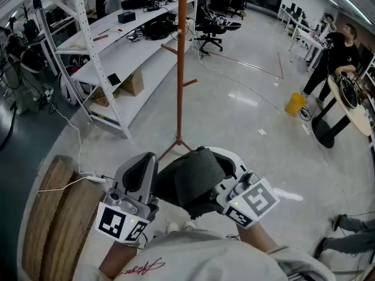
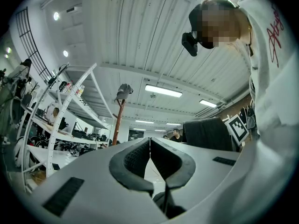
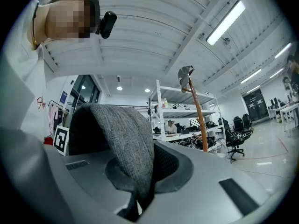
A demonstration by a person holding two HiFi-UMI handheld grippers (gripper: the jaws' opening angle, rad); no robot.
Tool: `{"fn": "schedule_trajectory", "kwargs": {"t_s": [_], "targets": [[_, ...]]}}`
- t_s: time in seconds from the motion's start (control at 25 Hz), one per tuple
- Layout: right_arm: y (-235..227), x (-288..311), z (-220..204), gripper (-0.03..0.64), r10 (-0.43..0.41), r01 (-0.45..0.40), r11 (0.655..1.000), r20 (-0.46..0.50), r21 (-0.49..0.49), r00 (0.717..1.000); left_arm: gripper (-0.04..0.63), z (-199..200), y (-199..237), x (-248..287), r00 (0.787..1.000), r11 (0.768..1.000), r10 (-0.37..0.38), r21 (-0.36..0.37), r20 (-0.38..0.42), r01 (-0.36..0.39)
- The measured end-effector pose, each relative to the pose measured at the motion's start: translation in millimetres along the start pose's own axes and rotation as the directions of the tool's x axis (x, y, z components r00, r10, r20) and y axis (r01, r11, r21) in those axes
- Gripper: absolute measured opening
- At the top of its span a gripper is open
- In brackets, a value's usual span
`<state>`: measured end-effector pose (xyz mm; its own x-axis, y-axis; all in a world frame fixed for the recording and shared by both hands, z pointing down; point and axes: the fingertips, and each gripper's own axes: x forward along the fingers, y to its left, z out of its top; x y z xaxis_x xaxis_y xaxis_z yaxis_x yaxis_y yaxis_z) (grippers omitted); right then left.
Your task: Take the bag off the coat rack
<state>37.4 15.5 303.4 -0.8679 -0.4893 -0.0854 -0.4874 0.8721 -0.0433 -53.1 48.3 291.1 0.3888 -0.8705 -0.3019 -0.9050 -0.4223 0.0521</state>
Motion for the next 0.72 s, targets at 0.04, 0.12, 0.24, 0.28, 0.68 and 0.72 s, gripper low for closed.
{"fn": "schedule_trajectory", "kwargs": {"t_s": [0.04,0.12,0.24,0.28,0.68,0.72], "targets": [[0.6,0.6,0.5,0.031,0.003,-0.003,1.0,-0.001,0.0,1.0,0.02,0.8,0.3,0.3,1.0,1.0,0.0,-0.001,0.0,0.0],[1.7,2.1,1.1,0.031,0.007,-0.007,1.0,-0.003,-0.001,1.0,0.02,2.3,1.4,0.5,1.0,1.0,0.0,-0.004,0.002,0.0],[2.1,3.9,2.0,0.031,0.009,-0.009,1.0,-0.004,-0.003,1.0,0.02,3.0,1.9,0.6,1.0,1.0,0.002,0.0,0.001,-0.002],[2.3,4.6,2.4,0.031,0.01,-0.01,1.0,-0.004,-0.003,1.0,0.02,3.0,2.0,0.6,1.0,1.0,0.003,0.001,0.0,-0.003],[4.2,10.1,2.5,0.031,0.018,-0.018,1.0,-0.004,-0.002,1.0,0.02,1.3,4.8,0.0,1.0,1.0,0.008,-0.008,0.0,-0.008],[4.2,10.6,1.9,0.031,0.018,-0.018,1.0,-0.006,-0.001,1.0,0.02,1.0,5.5,0.0,1.0,1.0,0.009,-0.009,0.0,-0.009]]}}
